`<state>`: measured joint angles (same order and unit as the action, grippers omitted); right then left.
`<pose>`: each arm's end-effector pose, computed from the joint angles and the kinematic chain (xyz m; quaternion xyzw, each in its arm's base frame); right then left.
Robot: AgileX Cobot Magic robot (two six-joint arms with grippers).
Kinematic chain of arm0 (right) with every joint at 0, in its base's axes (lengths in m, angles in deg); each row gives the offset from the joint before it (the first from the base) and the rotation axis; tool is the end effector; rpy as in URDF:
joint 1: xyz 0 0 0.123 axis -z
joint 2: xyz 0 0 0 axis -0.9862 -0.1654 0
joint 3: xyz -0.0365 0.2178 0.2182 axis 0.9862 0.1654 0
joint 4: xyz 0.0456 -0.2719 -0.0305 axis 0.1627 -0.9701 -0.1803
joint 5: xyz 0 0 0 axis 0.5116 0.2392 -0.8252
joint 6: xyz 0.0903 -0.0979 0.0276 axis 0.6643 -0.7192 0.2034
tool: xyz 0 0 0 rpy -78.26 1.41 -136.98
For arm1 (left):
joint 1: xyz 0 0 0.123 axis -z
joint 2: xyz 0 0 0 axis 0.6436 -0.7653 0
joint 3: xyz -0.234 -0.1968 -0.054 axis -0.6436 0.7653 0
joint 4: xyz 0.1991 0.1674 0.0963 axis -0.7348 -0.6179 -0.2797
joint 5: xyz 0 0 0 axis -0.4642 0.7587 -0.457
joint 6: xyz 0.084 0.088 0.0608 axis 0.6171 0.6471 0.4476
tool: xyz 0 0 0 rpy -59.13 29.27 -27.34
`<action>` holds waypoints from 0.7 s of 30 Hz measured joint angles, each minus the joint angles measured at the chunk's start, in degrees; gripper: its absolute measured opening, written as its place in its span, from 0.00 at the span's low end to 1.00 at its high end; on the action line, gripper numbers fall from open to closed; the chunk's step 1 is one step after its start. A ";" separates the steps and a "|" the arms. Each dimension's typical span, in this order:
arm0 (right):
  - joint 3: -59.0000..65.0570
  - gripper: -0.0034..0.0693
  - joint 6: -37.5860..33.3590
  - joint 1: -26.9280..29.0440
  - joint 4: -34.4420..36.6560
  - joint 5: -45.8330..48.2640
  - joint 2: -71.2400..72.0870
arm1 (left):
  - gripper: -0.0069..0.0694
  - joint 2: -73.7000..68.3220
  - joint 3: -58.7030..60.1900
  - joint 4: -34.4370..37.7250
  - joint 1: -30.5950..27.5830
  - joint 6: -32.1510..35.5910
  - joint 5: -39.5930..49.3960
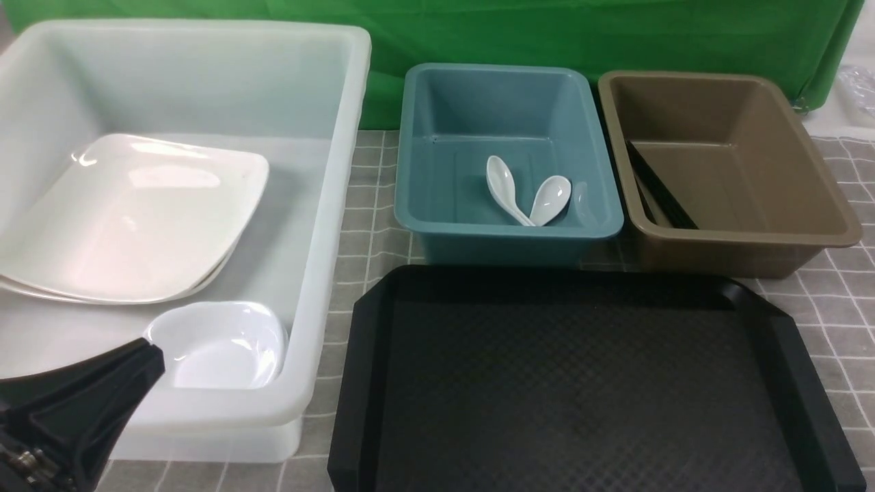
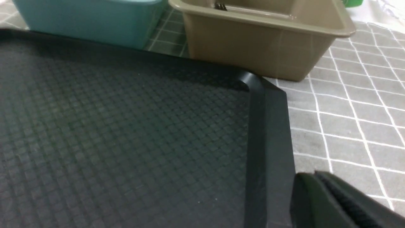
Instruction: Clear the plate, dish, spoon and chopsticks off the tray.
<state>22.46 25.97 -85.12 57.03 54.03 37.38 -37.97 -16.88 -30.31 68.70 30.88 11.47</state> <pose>0.1000 0.0081 0.1806 -0.0653 0.7620 -0.0029 0.6443 0.1217 -0.0665 0.2542 0.2225 0.6993 -0.1296 0.6668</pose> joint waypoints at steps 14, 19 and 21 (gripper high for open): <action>0.00 0.10 0.29 0.02 0.00 0.23 0.00 | 0.10 0.00 0.00 0.00 0.00 0.00 -0.06; 0.00 0.12 0.67 0.02 0.00 0.23 0.00 | 0.10 0.00 0.00 0.00 0.00 0.05 -0.06; 0.00 0.12 0.75 0.02 0.00 0.23 0.00 | 0.10 0.00 0.00 0.00 0.00 0.05 -0.06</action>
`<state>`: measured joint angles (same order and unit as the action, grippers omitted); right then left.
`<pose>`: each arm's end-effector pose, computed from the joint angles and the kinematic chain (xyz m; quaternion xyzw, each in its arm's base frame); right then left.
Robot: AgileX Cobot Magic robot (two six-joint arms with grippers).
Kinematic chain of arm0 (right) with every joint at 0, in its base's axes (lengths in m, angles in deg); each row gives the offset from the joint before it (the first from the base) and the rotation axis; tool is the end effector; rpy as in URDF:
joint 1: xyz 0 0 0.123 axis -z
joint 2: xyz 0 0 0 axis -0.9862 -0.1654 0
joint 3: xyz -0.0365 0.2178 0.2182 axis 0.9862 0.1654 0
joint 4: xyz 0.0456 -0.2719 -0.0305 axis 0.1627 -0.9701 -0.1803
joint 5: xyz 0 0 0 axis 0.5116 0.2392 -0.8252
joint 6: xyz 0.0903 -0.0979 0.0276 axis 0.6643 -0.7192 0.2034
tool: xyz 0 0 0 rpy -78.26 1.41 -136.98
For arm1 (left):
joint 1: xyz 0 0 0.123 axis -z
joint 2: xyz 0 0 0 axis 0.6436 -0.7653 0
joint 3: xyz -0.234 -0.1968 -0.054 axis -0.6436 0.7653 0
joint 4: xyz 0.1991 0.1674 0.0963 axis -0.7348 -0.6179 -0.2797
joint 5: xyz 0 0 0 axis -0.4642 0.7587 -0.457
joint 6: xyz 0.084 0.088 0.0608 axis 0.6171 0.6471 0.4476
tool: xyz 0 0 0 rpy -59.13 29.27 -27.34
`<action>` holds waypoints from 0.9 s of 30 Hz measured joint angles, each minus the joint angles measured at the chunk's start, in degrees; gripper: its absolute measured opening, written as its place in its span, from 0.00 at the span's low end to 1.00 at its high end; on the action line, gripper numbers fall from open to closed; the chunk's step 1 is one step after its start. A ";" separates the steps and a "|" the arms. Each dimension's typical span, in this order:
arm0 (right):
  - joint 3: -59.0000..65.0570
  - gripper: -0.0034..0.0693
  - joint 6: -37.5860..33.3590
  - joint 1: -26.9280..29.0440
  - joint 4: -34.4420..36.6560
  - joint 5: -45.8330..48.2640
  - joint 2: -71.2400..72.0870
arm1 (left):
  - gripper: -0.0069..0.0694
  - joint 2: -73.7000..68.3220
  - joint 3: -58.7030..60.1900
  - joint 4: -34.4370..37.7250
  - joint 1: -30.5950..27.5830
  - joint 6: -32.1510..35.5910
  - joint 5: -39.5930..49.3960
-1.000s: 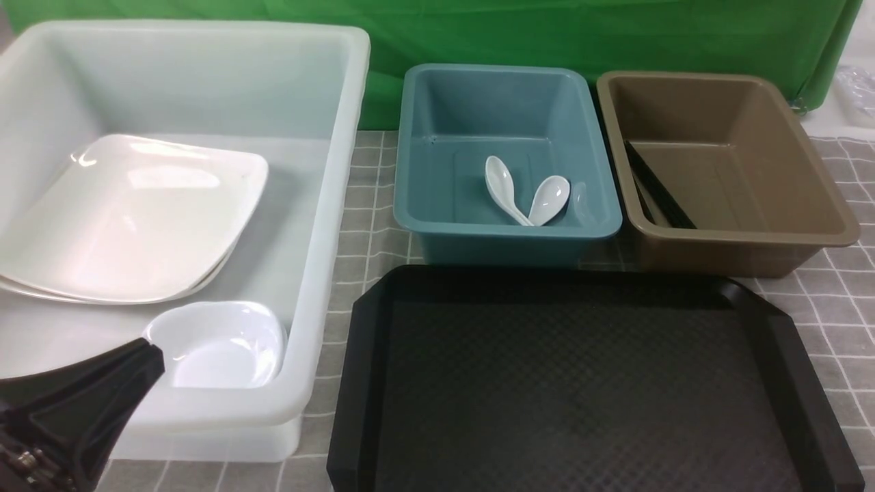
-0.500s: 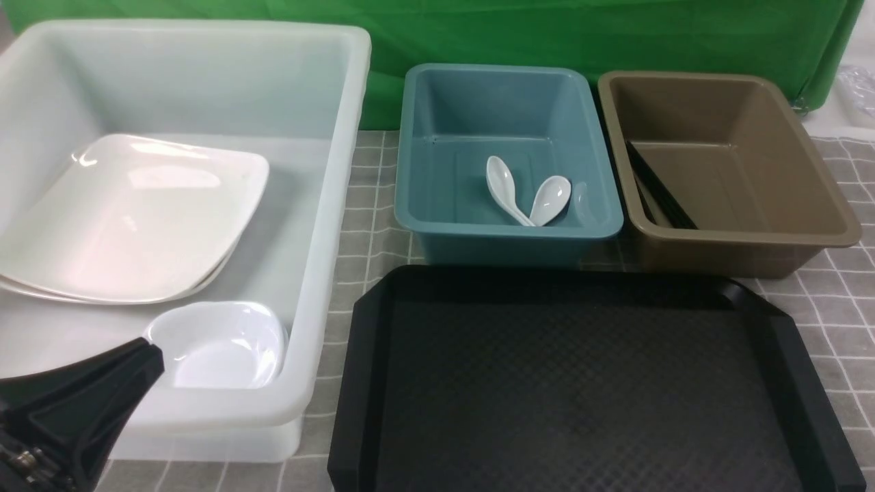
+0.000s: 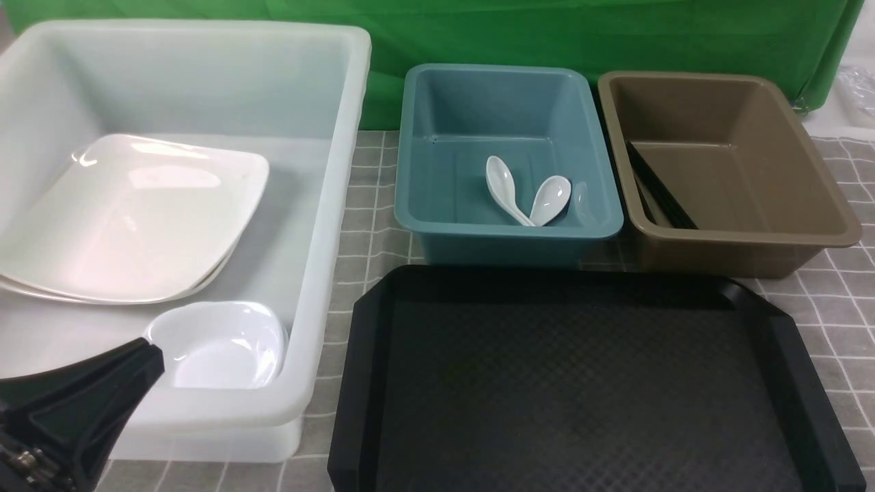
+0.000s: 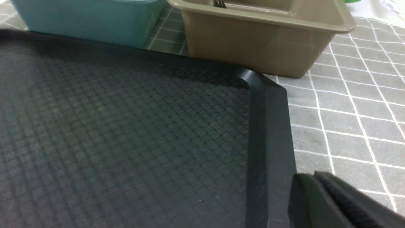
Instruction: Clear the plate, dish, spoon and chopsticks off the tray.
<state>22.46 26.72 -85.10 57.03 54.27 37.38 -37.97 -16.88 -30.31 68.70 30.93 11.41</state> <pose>0.0999 0.0081 0.1801 -0.0603 0.7637 0.0012 0.6427 0.1217 -0.0665 0.2543 0.2227 0.6989 -0.1294 0.6672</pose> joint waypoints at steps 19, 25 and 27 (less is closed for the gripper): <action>0.04 0.20 0.28 0.00 0.00 0.08 0.07 | 0.09 20.81 11.33 1.88 -33.21 -9.28 11.94; 0.04 0.22 0.28 0.00 0.00 0.02 0.07 | 0.09 20.84 11.41 2.73 -33.70 -9.28 13.22; 0.04 0.23 0.28 0.00 0.00 0.02 0.07 | 0.09 20.84 11.41 2.77 -33.70 -9.28 13.27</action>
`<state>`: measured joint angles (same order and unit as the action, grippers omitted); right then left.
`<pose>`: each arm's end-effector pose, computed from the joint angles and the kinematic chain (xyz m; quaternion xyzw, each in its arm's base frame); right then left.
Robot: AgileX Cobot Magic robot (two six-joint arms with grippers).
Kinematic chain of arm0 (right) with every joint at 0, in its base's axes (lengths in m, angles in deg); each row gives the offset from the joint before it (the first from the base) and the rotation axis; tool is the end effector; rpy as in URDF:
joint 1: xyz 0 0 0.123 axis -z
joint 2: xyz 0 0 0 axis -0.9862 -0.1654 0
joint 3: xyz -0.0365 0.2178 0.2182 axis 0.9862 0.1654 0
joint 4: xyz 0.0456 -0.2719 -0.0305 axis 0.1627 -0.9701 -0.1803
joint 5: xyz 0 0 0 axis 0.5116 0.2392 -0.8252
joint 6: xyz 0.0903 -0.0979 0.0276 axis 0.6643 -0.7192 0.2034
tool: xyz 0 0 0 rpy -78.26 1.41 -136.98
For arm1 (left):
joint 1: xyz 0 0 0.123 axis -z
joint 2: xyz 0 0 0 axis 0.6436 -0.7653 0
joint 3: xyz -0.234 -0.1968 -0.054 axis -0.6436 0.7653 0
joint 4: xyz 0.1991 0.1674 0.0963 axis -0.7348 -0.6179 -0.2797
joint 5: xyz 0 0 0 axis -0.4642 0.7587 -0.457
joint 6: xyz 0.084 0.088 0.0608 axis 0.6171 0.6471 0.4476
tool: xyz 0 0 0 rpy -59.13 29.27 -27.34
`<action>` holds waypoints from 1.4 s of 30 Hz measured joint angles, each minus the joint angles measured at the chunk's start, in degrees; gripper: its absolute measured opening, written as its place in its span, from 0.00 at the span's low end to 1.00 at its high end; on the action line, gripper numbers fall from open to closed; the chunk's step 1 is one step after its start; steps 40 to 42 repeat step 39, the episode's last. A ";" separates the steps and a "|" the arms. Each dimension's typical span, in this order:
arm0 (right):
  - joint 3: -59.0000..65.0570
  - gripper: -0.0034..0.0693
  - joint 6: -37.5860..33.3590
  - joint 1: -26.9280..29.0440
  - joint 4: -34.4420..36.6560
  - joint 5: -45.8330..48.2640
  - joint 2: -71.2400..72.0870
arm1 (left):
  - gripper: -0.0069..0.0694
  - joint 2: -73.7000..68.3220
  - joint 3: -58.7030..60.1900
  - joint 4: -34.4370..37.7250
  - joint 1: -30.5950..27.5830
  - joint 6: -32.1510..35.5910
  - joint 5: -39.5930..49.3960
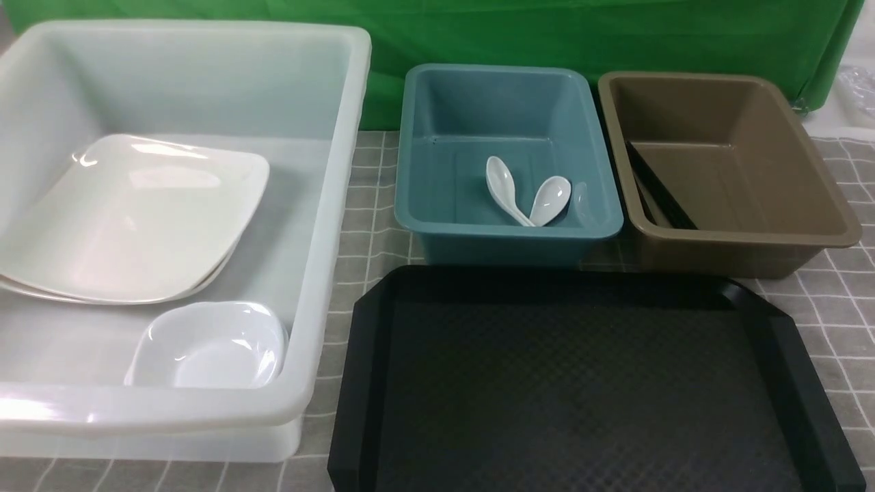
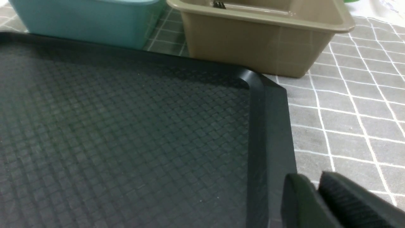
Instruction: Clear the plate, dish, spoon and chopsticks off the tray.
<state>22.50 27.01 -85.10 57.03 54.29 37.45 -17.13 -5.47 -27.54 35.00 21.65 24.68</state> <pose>0.0998 0.0081 0.1799 -0.0583 0.7638 0.0029 0.6428 0.1004 0.0084 0.1837 -0.0674 0.7529 -0.0028 0.6547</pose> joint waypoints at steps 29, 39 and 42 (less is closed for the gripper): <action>0.00 0.30 0.00 0.00 0.00 0.00 0.00 | 0.09 0.00 0.00 0.00 0.00 0.00 -0.07; 0.00 0.33 0.02 0.00 0.00 0.00 0.00 | 0.09 0.00 0.00 0.00 0.00 0.52 -0.07; 0.00 0.33 0.02 0.00 0.00 0.00 0.00 | 0.09 0.00 0.00 0.00 0.00 0.52 -0.07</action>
